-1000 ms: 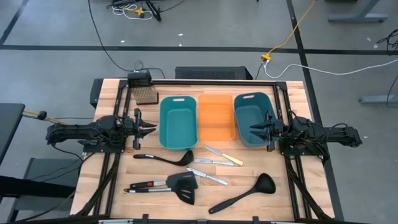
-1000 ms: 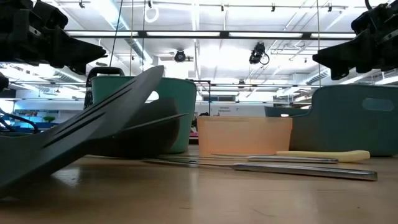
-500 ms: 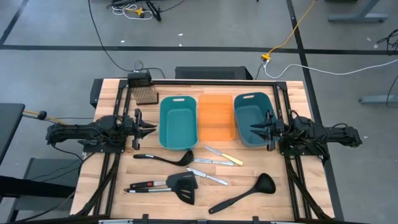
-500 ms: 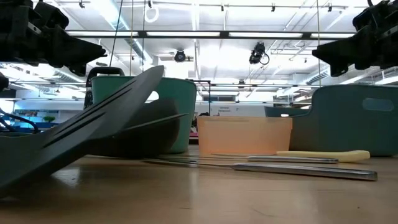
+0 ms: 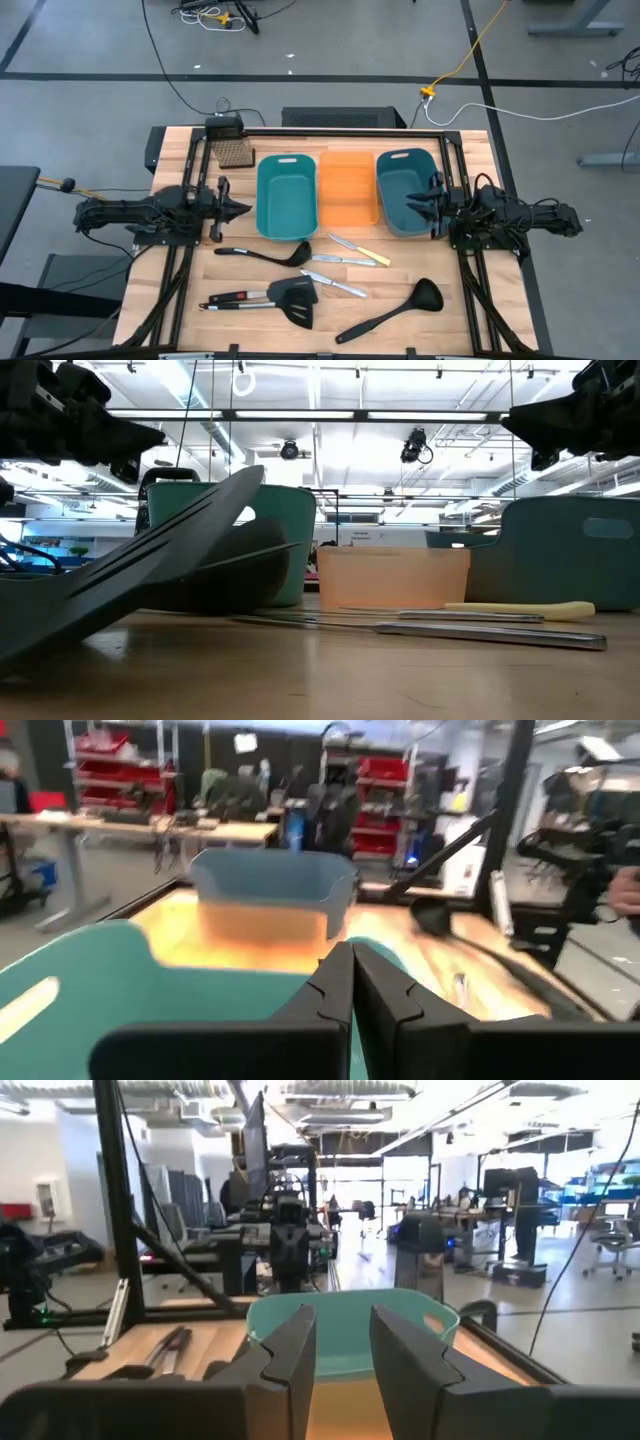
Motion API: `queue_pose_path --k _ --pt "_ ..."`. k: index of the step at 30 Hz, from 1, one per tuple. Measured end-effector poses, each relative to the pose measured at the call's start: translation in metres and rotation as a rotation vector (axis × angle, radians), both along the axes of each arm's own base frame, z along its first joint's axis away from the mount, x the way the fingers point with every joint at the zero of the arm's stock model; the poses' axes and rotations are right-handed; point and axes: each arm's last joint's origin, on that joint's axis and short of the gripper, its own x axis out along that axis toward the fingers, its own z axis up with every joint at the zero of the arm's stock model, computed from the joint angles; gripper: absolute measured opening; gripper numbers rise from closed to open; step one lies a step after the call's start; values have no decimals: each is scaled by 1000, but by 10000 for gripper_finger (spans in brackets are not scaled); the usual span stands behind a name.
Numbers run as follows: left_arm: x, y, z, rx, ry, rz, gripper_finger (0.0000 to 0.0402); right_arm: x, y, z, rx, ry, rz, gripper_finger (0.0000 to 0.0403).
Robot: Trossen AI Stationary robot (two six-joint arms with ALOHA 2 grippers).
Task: Pick & Place Kitchen Items
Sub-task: Put the black spatula into the dark green bin
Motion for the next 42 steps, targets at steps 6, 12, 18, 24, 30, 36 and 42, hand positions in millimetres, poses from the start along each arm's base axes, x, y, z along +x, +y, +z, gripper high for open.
queue_pose_path --k 6,12,18,24,30,36,42 --pt "-1 0 5 23 -25 8 6 3 1 -5 -19 63 21 62" --pt "-1 0 7 19 -29 2 5 8 1 -13 45 148 39 13" --pt "-1 0 8 20 -30 1 4 11 2 -18 71 204 -3 6" --pt "-3 -2 19 13 -48 8 3 12 -1 -18 67 199 -136 16" --pt "1 -9 54 13 33 46 2 12 0 -14 30 167 -113 7" --pt "28 -28 88 40 291 53 2 12 0 -14 20 169 -109 22" --pt "60 -62 108 31 629 47 4 12 0 -14 20 171 -109 26"
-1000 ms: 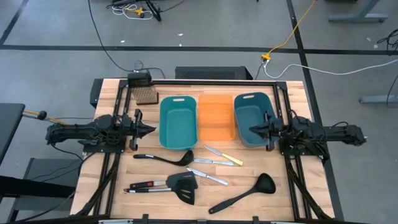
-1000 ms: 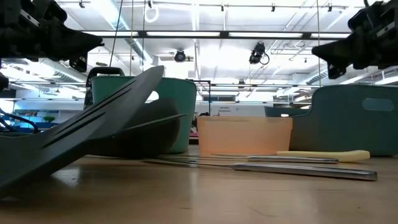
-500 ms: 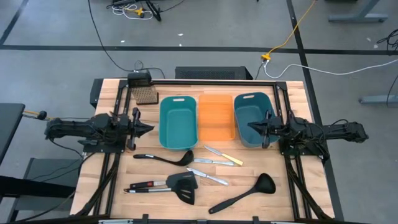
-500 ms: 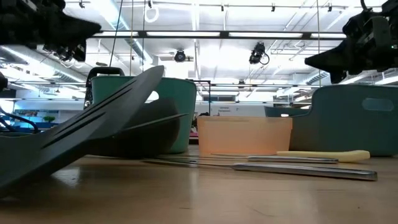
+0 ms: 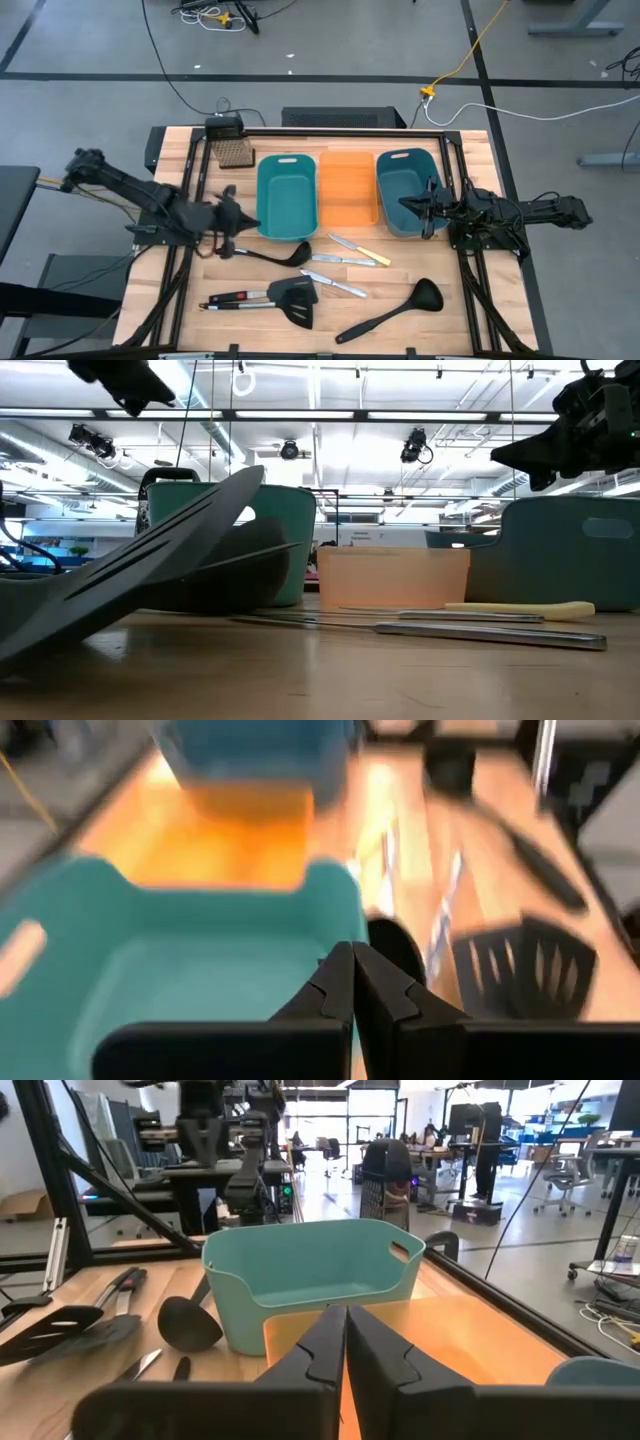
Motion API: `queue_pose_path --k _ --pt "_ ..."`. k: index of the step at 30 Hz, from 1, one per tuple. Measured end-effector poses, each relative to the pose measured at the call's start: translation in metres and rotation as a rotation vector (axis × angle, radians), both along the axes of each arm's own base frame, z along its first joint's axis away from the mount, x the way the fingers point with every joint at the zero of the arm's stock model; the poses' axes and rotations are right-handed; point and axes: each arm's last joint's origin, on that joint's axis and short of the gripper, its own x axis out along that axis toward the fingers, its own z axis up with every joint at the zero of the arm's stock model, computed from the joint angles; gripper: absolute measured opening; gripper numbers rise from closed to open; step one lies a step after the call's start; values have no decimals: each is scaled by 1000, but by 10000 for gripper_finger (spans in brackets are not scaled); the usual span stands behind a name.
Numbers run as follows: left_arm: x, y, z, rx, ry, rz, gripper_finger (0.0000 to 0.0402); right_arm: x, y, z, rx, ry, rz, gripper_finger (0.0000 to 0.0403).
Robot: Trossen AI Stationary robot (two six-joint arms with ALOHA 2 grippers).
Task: Pick & Place Kitchen Items
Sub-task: Put the black spatula into the dark green bin
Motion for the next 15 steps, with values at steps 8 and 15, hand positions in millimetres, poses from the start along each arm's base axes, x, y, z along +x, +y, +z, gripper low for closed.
queue_pose_path --k 8,15 --pt "24 -51 -1 -117 308 -18 11 0 0 0 0 1 -1 27" --pt "34 -92 -32 -216 478 -42 19 0 0 0 0 2 -1 27"
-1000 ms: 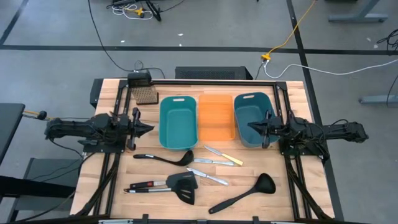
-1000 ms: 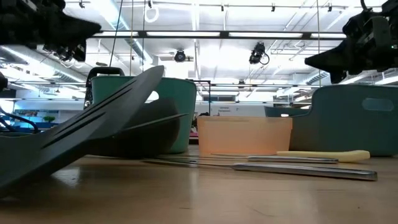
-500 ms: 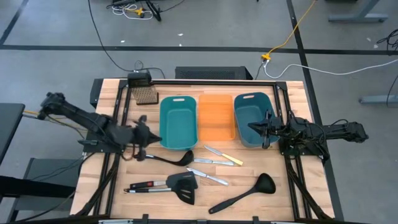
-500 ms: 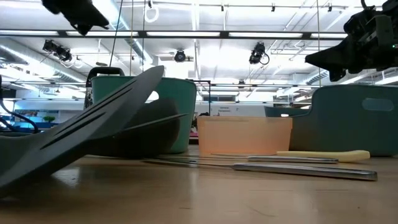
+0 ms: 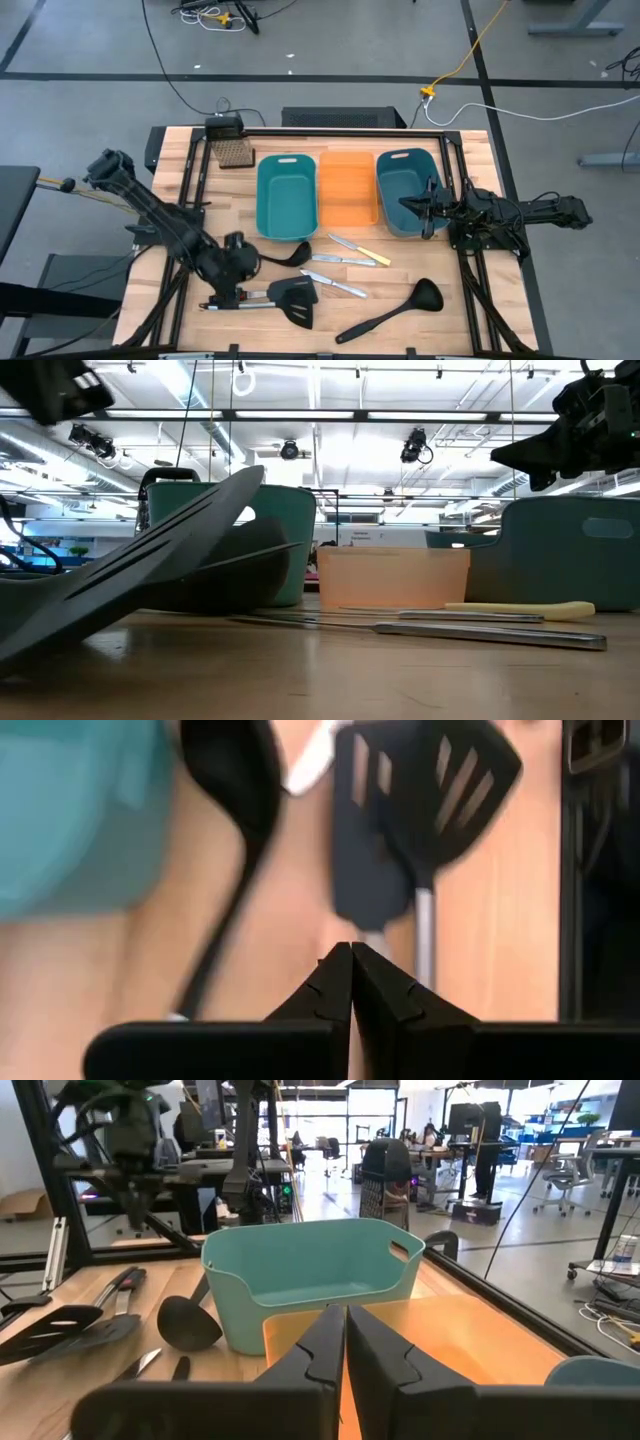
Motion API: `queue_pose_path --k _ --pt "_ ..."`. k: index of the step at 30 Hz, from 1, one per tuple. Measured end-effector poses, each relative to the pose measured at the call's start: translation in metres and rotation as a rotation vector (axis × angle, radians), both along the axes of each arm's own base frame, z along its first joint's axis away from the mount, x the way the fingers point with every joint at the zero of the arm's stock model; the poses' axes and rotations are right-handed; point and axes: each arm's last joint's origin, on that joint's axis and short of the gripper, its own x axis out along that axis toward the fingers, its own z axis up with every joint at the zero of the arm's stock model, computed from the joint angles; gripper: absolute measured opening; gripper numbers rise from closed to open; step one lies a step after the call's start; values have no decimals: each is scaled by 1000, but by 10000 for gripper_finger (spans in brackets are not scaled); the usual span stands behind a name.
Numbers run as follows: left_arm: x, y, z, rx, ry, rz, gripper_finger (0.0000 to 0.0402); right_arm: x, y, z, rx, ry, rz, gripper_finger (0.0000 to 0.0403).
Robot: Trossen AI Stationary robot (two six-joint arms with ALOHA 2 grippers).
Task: Pick & Place Kitchen Items
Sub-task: Put the black spatula into the dark green bin
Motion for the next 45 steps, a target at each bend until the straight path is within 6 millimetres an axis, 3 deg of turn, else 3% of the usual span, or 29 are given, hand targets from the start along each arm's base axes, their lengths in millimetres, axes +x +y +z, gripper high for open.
queue_pose_path --k 6,11,14,20,27,37,45 --pt "10 -19 -21 -74 82 -11 88 0 0 0 0 0 -2 27" --pt "16 -38 -33 -94 61 -118 165 0 0 0 4 -2 -2 27" --pt "15 -50 -40 -69 49 -183 191 0 0 0 5 -6 -3 27" --pt "24 -70 -51 -27 99 -197 193 0 -1 1 10 -16 -33 27" --pt "40 -85 -53 184 237 -188 184 0 -1 1 27 -17 -44 27" --pt "48 -96 -72 189 300 -197 214 0 -1 0 26 -6 -46 27" --pt "48 -100 -80 199 313 -204 206 0 -2 0 25 -5 -62 27"
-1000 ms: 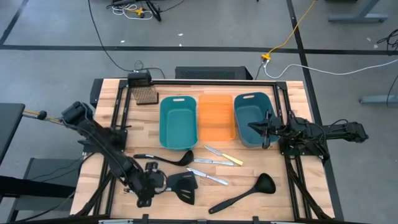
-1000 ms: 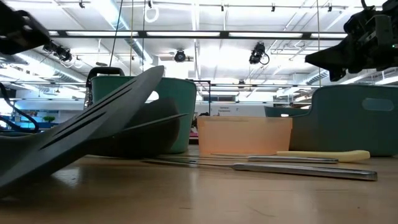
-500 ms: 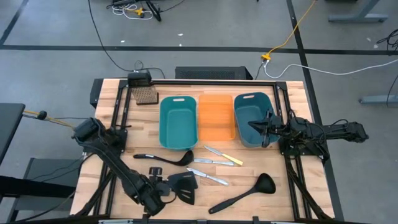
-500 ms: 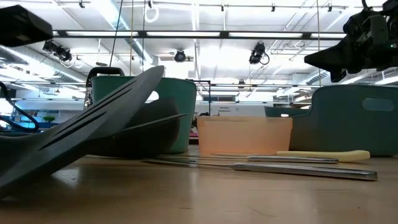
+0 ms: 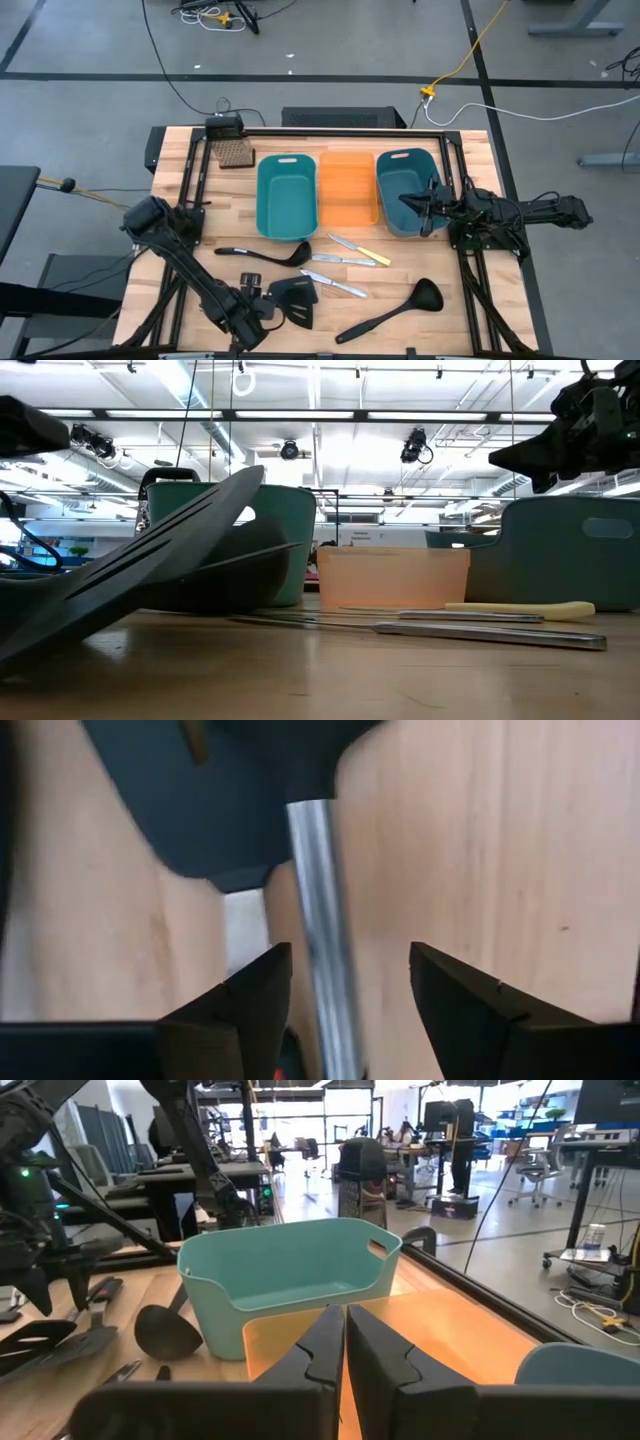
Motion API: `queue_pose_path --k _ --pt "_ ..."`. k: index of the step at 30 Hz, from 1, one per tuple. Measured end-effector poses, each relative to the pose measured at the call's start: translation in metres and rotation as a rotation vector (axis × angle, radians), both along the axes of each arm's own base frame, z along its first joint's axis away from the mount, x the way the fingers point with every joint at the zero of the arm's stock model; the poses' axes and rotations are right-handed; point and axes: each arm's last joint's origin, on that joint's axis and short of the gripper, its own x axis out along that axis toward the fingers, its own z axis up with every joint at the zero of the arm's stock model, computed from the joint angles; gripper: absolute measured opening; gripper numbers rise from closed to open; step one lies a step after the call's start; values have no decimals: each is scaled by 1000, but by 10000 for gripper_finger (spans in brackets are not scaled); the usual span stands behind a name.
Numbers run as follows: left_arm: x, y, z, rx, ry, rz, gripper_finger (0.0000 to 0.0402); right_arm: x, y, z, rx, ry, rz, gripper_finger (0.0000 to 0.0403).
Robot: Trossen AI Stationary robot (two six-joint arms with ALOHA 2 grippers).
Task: Pick & Place Kitchen Items
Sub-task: Put the black spatula into the dark green bin
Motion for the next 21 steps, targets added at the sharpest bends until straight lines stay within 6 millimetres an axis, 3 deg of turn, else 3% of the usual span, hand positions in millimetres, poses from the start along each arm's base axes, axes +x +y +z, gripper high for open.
queue_pose_path --k 7,13,21 --pt "1 -3 -16 35 37 -4 196 0 0 0 0 0 -1 27" --pt "1 -2 -18 50 31 -4 180 0 0 0 0 0 -1 27" --pt "1 -2 -18 53 36 2 80 0 0 0 0 1 -1 27"
